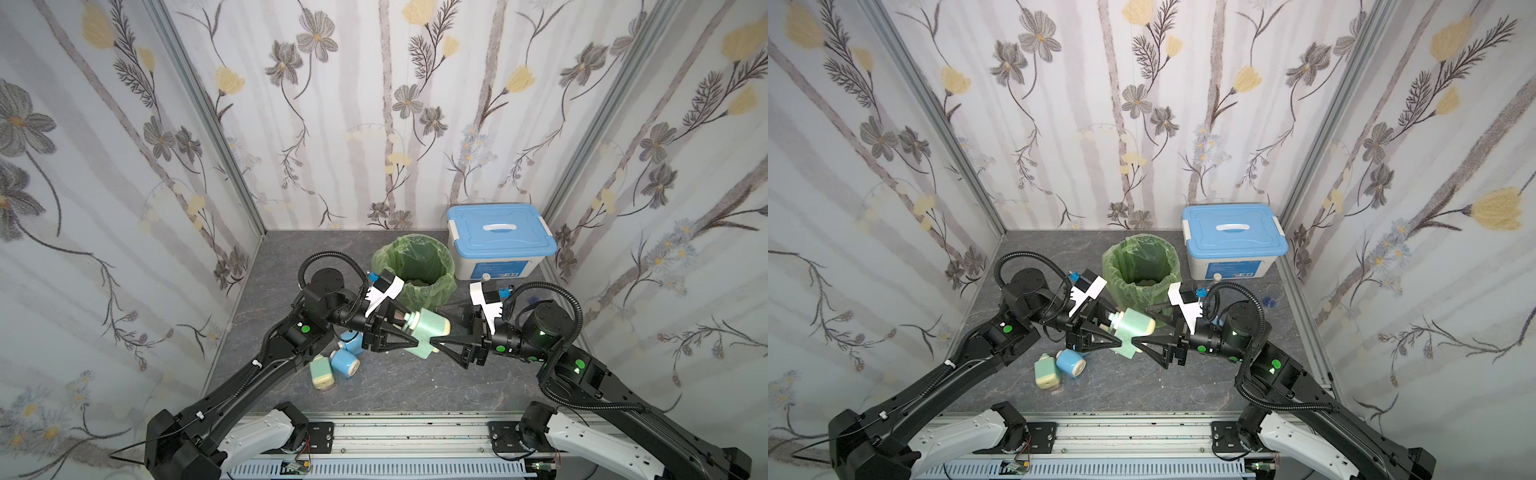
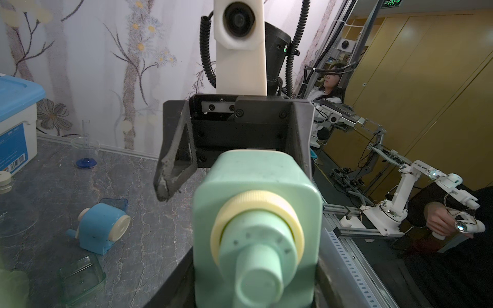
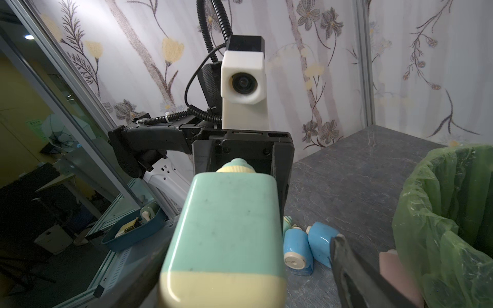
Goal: Take out the pencil sharpener tray and clean the shavings
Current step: Move the pencil sharpener to the center of the board.
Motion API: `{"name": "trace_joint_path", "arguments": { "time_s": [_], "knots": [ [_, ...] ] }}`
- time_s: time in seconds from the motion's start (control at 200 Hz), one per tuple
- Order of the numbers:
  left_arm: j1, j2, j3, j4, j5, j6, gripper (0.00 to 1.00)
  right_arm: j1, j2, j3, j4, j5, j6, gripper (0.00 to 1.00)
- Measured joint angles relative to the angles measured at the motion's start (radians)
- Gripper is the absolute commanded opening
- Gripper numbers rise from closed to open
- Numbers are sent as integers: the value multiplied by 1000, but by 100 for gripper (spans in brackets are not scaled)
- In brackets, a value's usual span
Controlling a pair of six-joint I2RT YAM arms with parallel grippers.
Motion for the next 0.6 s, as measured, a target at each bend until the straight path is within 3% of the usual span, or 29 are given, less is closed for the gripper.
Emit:
{"name": "trace_joint_path", "arguments": {
  "time_s": [0.125, 0.29, 0.6],
  "knots": [
    [0, 0, 1, -12, -4, 4, 47, -1, 2, -6, 29, -35, 23, 58],
    [1, 0, 1, -16, -13, 11, 48, -5, 2, -19, 53, -60, 43, 43],
    [1, -3, 1, -44, -22, 18, 57, -13, -2, -48, 88, -74, 61, 27]
  ]
}}
